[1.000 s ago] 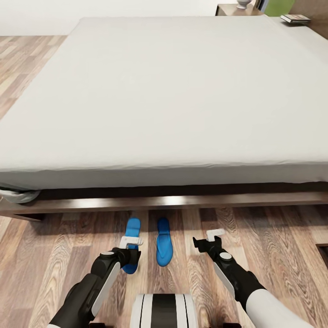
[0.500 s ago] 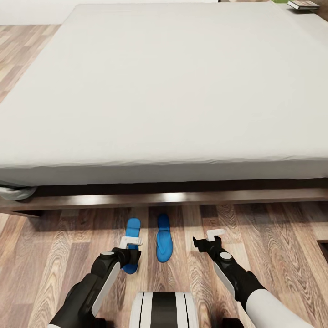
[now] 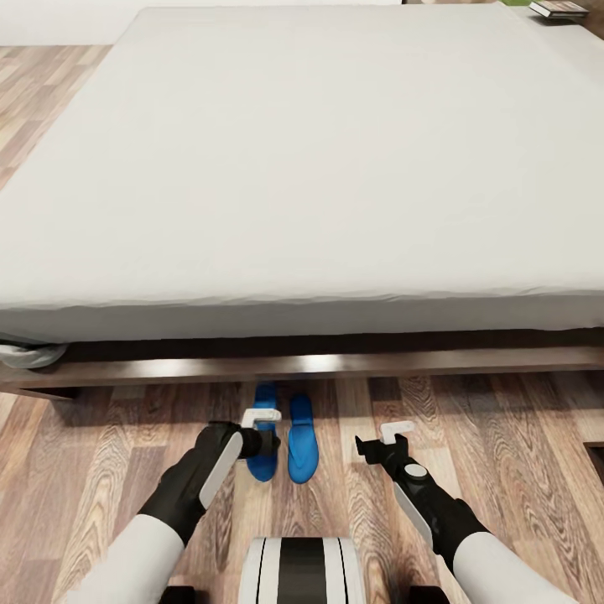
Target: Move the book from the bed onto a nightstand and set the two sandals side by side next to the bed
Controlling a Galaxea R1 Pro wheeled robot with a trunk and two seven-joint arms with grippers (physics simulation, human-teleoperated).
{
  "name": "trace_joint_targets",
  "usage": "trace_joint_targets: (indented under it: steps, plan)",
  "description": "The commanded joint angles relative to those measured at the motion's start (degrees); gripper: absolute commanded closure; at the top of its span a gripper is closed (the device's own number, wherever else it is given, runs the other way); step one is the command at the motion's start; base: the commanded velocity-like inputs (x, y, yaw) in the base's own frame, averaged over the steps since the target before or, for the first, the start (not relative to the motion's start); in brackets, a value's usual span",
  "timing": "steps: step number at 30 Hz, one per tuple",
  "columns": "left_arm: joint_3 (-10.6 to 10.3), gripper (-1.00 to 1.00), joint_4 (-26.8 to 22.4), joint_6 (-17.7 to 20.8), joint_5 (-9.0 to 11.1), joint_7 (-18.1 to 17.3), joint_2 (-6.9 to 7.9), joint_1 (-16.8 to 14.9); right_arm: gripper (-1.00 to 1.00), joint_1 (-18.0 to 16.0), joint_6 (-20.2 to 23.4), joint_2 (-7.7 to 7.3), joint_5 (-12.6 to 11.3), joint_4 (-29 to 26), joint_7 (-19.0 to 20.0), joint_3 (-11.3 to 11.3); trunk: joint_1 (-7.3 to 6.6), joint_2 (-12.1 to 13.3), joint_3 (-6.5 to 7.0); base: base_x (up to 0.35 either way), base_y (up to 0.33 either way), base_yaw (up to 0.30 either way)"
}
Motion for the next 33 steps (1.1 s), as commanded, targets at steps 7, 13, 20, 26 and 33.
trace_joint_targets:
  steps: [7, 13, 20, 26, 33]
  plan:
    - [-0.1, 1.00, 4.0, 0.0, 3.3, 0.3, -0.02, -3.7, -1.00, 0.0, 0.3, -0.09, -0.6, -2.6, -0.3, 0.3, -0.01, 0.0, -0.03, 0.000, 0.000, 0.000]
    - [0.0, 1.00, 7.3, -0.6, 3.3, 0.3, 0.13, -4.2, -1.00, 0.0, 1.6, -0.09, -0.7, -5.7, -0.3, 0.4, -0.01, 0.0, -0.03, 0.000, 0.000, 0.000]
    - [0.1, 1.00, 11.0, -2.8, 3.2, 0.3, 0.13, -4.2, -1.00, 0.0, 3.6, -0.09, -0.7, -7.3, -0.2, 0.4, -0.01, 0.0, -0.03, 0.000, 0.000, 0.000]
    - [0.1, 1.00, 14.7, -4.0, 3.4, -0.5, 0.23, -6.9, -1.00, 0.0, 3.7, -0.09, -0.7, -7.3, -0.2, 0.4, -0.01, 0.0, -0.03, 0.000, 0.000, 0.000]
    - [0.1, 1.00, 23.9, -9.5, 3.4, -4.3, 0.39, -11.1, -1.00, 0.0, 3.7, -0.09, -0.7, -7.2, -0.2, 0.4, -0.01, 0.0, -0.03, 0.000, 0.000, 0.000]
